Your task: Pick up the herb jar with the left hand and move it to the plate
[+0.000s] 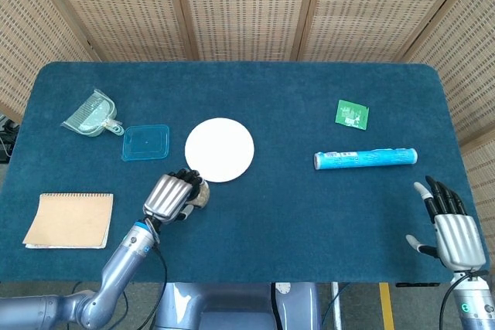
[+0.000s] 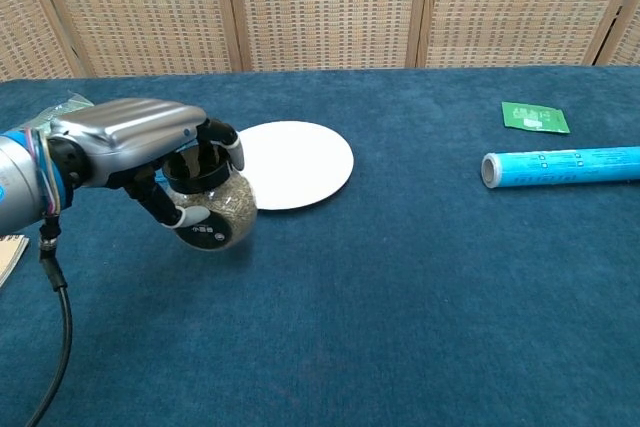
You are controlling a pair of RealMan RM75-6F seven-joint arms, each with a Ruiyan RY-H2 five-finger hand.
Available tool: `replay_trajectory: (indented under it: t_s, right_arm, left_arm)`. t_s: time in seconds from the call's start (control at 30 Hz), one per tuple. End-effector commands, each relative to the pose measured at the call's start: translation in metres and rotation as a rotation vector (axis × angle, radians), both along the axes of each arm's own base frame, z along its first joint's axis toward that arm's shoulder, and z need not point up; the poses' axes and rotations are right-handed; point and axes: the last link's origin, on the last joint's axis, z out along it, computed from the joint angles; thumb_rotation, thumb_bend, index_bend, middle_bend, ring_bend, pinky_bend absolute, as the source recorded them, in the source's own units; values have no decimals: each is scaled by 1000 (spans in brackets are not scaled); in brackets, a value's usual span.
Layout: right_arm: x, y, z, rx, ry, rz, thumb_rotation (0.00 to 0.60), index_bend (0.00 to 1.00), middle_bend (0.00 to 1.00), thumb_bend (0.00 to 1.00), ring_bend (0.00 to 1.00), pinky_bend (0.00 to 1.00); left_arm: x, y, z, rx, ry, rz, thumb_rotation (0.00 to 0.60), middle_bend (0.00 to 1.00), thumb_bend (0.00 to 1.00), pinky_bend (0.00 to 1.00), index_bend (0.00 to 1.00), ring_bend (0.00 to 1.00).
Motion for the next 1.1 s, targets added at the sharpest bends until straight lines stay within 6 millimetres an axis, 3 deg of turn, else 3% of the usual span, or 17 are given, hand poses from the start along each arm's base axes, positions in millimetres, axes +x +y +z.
replay_trajectory:
  t_s: [0.03,0.3,0.5,0.6,0.73,1.1]
  right_arm:
    - [-1,-1,0,2,-2,-3,600,92,0,31,0,100]
    - [-1,-2,1,1,-9,-3,600,92,0,31,0,100]
    - [-1,-2,2,2,-10,-2,600,92,0,29,0,100]
    - [-2,-2,2,2,-9,-3,600,92,0,31,0,100]
    - [-2,-2,2,1,-10,-4,600,92,0,30,0,100]
    - [-1,-1,0,6,-5,-3,600,92,0,31,0,100]
  left_arm:
    - [11,4,-7,1,17,-5,600,255,461,428,611,235]
    - [21,7,-19,-12,28,22,600,242,457,423,600,226]
    - [24,7,-26,-17,39,27,600,210,450,395,537,203]
    - [24,7,-28,-23,39,31,600,151,436,334,458,143]
    - [24,6,-27,-40,33,34,600,18,390,176,320,9]
    - [24,7,-13,-27,-26,18,600,0,321,3,56,0]
